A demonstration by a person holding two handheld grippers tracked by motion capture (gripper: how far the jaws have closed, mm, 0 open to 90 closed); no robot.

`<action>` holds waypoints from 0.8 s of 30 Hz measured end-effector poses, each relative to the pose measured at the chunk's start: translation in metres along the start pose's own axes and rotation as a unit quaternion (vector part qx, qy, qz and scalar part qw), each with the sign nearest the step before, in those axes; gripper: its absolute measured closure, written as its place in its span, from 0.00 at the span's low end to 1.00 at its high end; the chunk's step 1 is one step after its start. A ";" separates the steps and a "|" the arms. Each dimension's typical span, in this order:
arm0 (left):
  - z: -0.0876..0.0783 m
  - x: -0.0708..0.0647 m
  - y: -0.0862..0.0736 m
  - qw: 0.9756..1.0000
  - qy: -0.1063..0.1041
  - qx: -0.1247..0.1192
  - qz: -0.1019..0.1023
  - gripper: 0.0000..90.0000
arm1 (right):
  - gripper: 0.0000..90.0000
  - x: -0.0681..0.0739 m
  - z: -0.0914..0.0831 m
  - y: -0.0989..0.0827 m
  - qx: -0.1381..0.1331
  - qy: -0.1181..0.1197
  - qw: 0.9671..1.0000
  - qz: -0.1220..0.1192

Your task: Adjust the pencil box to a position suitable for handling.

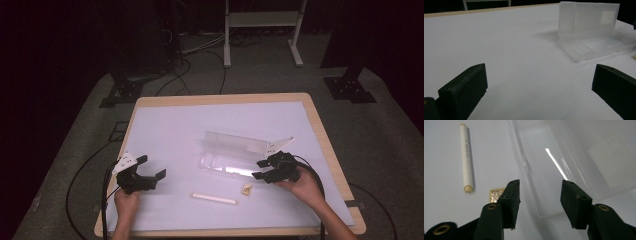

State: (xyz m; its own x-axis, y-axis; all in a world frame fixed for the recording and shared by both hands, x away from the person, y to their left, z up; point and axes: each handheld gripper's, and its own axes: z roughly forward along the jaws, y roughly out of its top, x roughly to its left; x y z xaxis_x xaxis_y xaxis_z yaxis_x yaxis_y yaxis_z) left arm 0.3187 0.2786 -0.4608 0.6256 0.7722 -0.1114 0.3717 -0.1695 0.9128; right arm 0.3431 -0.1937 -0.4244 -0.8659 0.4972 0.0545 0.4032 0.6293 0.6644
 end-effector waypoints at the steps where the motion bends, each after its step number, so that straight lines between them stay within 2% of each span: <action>1: 0.000 0.000 0.000 1.000 0.000 0.000 0.000 0.00 | 0.53 0.000 -0.002 -0.002 0.000 -0.002 1.000 0.004; 4: 0.000 0.000 0.000 1.000 0.000 0.001 0.000 0.00 | 0.51 -0.001 -0.004 -0.006 -0.001 -0.007 1.000 0.003; 18: 0.000 0.000 0.000 1.000 0.002 0.001 0.000 0.00 | 0.47 -0.008 -0.030 -0.036 -0.005 -0.025 0.999 0.033; 24: 0.000 0.000 0.000 1.000 0.002 0.001 0.000 0.00 | 0.47 -0.009 -0.034 -0.047 0.001 -0.029 0.999 0.042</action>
State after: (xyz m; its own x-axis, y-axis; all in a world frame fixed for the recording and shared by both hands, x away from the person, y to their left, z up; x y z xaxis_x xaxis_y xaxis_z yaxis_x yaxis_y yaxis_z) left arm 0.3187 0.2785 -0.4609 0.6226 0.7748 -0.1099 0.3737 -0.1710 0.9116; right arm 0.3222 -0.2479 -0.4306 -0.8100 0.5826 0.0665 0.4745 0.5846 0.6581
